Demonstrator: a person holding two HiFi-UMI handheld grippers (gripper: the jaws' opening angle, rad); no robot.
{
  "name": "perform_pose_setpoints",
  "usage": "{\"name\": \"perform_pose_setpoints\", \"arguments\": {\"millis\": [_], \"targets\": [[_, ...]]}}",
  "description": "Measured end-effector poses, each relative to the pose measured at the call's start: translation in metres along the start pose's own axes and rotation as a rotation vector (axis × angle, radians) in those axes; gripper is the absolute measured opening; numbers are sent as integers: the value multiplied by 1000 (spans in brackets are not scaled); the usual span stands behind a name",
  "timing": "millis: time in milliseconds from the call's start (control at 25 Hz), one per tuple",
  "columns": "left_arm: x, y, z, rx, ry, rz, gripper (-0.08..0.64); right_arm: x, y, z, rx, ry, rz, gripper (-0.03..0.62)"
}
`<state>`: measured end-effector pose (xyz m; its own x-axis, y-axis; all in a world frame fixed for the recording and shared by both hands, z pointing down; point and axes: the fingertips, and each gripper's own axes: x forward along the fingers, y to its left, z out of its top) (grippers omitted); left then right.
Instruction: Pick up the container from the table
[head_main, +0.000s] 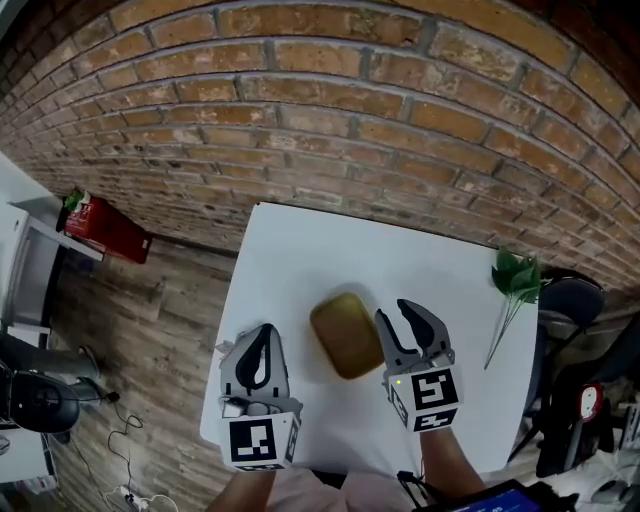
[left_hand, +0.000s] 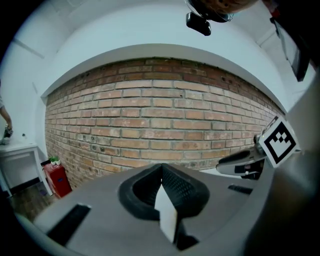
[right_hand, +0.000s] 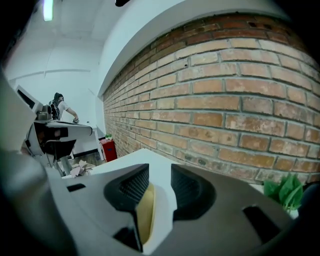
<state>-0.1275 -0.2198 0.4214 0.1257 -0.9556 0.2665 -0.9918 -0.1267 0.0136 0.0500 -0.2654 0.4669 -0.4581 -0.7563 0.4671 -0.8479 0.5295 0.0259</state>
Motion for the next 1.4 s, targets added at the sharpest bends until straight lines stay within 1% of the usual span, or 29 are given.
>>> {"name": "perform_pose_setpoints", "arguments": {"millis": [240, 480, 720, 960, 1400], "targets": [[14, 2, -23, -9, 49, -10, 9, 21, 5, -34, 15, 75, 31, 141], [24, 2, -37, -15, 79, -16, 9, 33, 12, -73, 31, 167, 60, 140], [31, 2, -48, -23, 102, -22, 9, 41, 18, -99, 49, 230, 74, 137], [36, 0, -52, -28, 111, -33, 9, 44, 19, -111, 58, 262, 77, 129], [40, 1, -54, -32, 118, -41, 9, 47, 19, -119, 70, 287, 77, 110]]}}
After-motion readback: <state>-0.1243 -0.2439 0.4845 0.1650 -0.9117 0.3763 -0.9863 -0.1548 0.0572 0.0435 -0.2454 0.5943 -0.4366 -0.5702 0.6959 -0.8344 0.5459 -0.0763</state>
